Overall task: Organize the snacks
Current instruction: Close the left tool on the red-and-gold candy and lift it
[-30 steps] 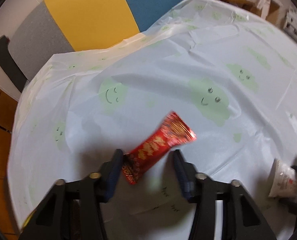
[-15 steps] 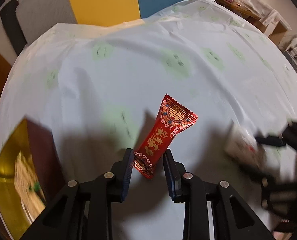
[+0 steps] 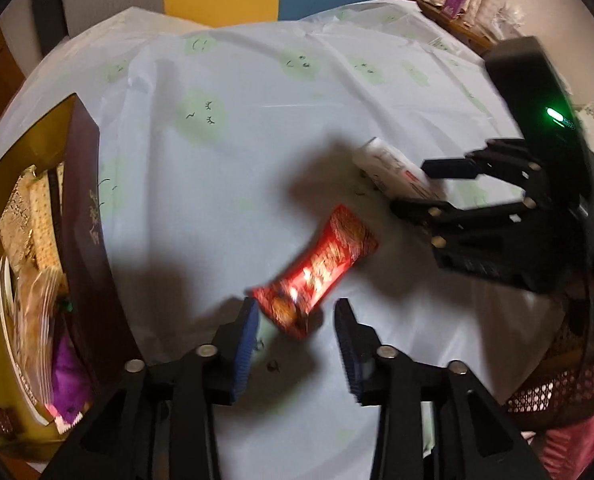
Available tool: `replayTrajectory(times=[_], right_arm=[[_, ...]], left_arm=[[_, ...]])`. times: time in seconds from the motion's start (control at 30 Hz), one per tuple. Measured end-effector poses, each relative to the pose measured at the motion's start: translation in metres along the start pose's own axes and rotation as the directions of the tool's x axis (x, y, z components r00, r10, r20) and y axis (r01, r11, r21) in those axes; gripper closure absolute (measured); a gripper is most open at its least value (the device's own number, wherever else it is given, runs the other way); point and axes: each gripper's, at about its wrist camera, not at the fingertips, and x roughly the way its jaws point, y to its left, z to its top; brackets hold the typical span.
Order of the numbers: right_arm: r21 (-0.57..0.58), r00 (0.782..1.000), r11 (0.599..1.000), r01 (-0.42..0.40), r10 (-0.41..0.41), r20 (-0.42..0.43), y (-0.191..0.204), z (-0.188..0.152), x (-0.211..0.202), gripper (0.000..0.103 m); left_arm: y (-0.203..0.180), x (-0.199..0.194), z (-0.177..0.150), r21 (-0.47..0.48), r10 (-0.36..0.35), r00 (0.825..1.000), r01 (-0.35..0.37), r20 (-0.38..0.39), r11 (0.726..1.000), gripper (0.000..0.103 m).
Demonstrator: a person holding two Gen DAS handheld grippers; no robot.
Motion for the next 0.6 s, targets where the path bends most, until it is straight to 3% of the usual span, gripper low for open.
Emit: replayTrajectory(times=[0.13,0.3,0.4,0.53,0.57,0.6], right_arm=[[0.014,1.000,1.000,0.007,-0.007,-0.001,-0.002,-0.001,0.000,0.051],[0.014,1.000,1.000,0.008,-0.008,0.000,-0.003,0.001,0.000,0.051],[0.015,1.000,1.000,0.006,-0.006,0.000,-0.004,0.002,0.001,0.051],[0.017,1.000,1.000,0.004,-0.004,-0.001,-0.006,0.003,0.003,0.050],[0.017,1.000,1.000,0.004,-0.004,-0.001,-0.006,0.004,0.003,0.050],[0.016,1.000,1.000,0.003,-0.003,-0.001,-0.007,0.004,0.004,0.050]], left_arm=[[-0.003,-0.009,-0.006,0.054,0.019,0.998,-0.022,0.052,0.998,0.052],[-0.014,-0.014,-0.005,0.199,0.022,0.991,-0.048,0.130,0.979,0.053],[-0.023,-0.005,0.003,0.288,0.024,0.991,-0.060,0.128,0.956,0.053],[-0.027,0.013,0.006,0.319,0.018,0.996,-0.047,0.093,0.947,0.054],[-0.024,0.020,0.008,0.307,0.022,0.997,-0.045,0.079,0.951,0.069],[-0.023,0.023,0.009,0.295,0.023,0.997,-0.044,0.074,0.955,0.078]])
